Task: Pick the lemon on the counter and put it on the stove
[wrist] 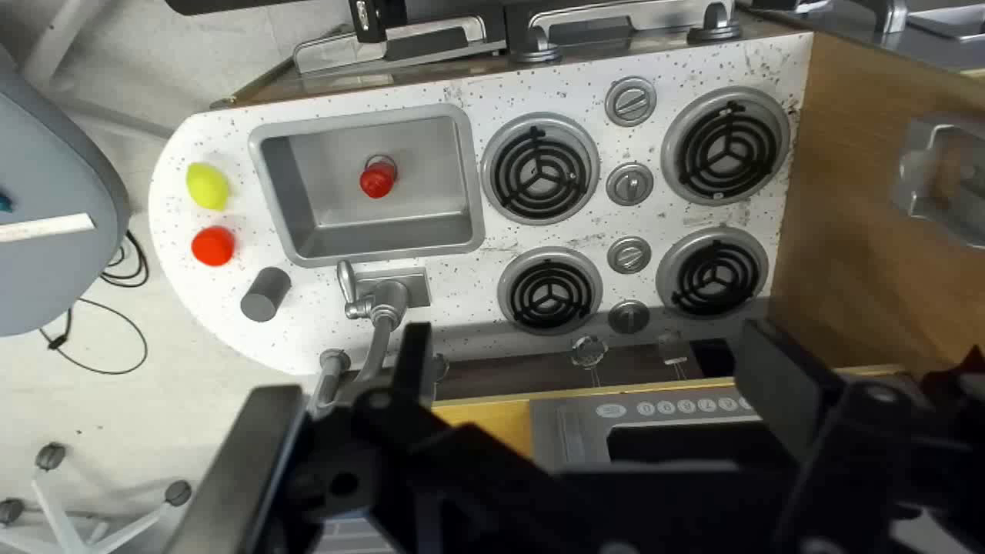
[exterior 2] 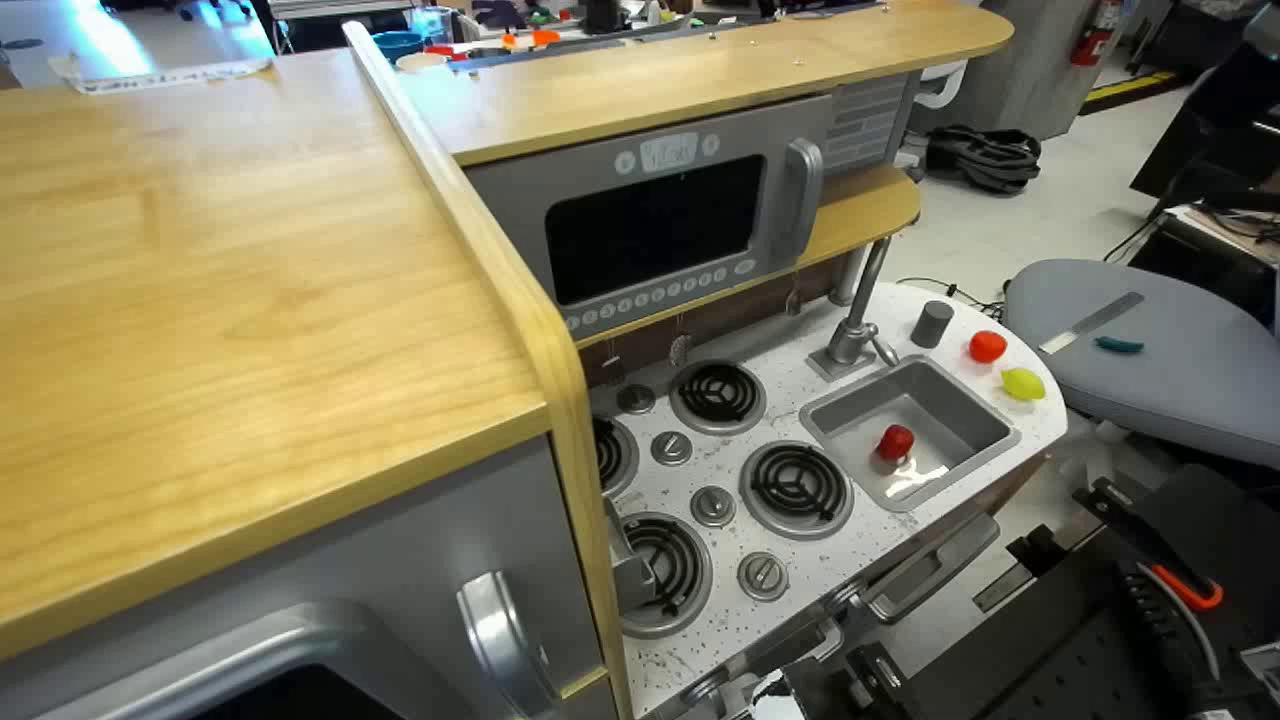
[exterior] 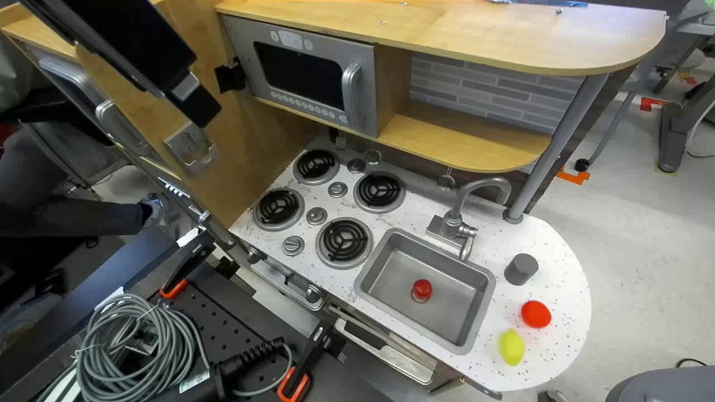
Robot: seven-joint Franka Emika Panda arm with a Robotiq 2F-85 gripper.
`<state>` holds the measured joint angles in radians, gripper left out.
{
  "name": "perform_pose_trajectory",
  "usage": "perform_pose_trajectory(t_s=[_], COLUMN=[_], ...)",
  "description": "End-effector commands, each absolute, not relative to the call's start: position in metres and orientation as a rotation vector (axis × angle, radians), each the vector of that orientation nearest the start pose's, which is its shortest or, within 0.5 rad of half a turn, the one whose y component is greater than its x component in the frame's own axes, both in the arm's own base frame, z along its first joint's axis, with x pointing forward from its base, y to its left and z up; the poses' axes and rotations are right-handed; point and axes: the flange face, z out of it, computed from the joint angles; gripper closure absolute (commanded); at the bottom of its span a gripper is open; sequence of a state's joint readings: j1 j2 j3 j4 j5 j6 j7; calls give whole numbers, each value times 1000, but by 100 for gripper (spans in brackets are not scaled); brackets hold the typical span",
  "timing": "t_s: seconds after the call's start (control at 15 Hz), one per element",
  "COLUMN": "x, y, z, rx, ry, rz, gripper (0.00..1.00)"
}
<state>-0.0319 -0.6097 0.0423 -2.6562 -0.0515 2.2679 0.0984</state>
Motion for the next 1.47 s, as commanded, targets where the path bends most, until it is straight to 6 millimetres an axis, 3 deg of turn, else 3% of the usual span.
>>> perform_pose_trajectory(t_s=[0.0,1.0,1.4], x=[375,375,384], y=[2,2,-6], z=[452,452,443], rx=[-3176,-3176,-3157], ry=[102,102,106], rz=[-355,-355,-345], gripper=[0,0,0])
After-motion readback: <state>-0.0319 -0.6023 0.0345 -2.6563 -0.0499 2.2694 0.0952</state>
